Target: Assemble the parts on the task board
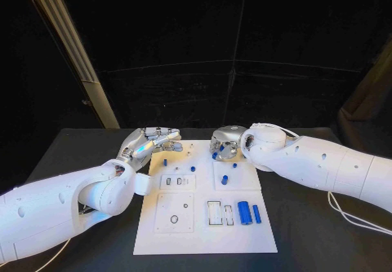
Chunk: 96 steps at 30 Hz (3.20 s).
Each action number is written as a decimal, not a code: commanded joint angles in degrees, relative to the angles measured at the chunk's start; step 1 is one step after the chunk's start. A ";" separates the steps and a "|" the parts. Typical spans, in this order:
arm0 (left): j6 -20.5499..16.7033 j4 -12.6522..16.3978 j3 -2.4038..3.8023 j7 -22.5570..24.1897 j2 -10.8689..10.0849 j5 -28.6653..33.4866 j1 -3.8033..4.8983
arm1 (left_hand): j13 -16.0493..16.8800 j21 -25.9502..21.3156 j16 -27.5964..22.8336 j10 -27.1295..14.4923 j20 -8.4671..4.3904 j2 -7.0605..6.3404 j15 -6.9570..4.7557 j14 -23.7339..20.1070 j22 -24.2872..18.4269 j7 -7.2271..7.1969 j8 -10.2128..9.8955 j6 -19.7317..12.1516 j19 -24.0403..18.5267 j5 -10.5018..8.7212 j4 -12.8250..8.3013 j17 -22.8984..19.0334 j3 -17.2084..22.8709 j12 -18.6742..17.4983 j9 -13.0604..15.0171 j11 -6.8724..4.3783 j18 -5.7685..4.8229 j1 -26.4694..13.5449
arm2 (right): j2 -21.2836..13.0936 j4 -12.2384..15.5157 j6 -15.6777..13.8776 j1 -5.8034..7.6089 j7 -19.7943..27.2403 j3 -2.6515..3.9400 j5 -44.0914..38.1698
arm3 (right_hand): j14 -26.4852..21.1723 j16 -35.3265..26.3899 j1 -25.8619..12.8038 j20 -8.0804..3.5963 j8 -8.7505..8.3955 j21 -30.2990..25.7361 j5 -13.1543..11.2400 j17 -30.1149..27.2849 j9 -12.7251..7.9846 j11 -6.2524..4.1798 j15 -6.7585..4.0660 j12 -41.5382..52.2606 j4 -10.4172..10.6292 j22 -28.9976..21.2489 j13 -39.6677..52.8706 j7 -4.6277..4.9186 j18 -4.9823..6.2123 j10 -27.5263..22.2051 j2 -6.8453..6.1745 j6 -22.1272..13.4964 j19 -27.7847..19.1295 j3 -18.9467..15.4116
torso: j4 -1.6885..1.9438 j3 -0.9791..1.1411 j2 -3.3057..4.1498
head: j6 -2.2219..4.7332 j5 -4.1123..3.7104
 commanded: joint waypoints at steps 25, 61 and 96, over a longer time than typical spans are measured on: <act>1.19 0.06 0.05 0.01 0.06 0.04 0.07 | -0.04 0.01 -0.45 0.25 0.27 0.20 0.26 0.31 -0.11 -0.10 -0.33 0.21 0.06 -0.47 -0.03 0.08 -0.36 -0.35 -0.13 0.18 0.64 -0.60 | 1.80 -2.09 1.71 0.13 -0.24 -0.01 -1.02 | -0.54 2.46 -0.54 0.07 0.61 0.85 0.02 1.35 0.25 -0.24 -0.08 -0.15 0.19 3.96 -0.01 0.28 -1.18 2.33 2.02 3.17 1.12 1.75 | -0.03 -0.01 0.19 | -0.76 0.02; 1.37 -0.15 0.06 0.21 -0.70 0.77 0.12 | -0.03 -0.01 -0.57 0.26 0.29 0.34 0.27 0.33 -0.16 -0.13 -0.47 0.20 0.04 -0.57 -0.19 0.10 -0.36 -0.52 -0.16 0.18 0.65 -0.56 | 6.58 -5.08 -16.38 0.14 0.76 0.09 1.31 | -1.08 5.50 -0.16 -0.59 0.23 1.65 -0.87 2.75 0.46 -1.21 -0.86 -0.26 -0.20 5.80 0.07 -0.45 -1.54 6.07 1.67 5.96 2.05 6.08 | 0.40 -0.22 0.62 | 0.14 0.75; 1.37 1.03 0.07 0.06 -1.41 0.77 0.42 | -0.03 -0.05 -0.66 0.22 0.30 0.35 0.30 0.28 -0.20 -0.13 -0.56 0.17 -0.01 -0.62 -0.27 0.10 -0.41 -0.63 -0.19 0.20 0.65 -0.58 | 11.53 -10.22 -13.89 0.16 -1.02 0.09 0.06 | -1.73 4.50 -1.29 -0.45 -0.09 1.14 -1.54 0.35 0.37 -0.89 -0.60 -0.32 0.10 4.43 -0.07 -0.26 -1.25 4.91 0.79 5.59 1.18 6.77 | 1.01 -0.71 2.11 | 0.56 0.99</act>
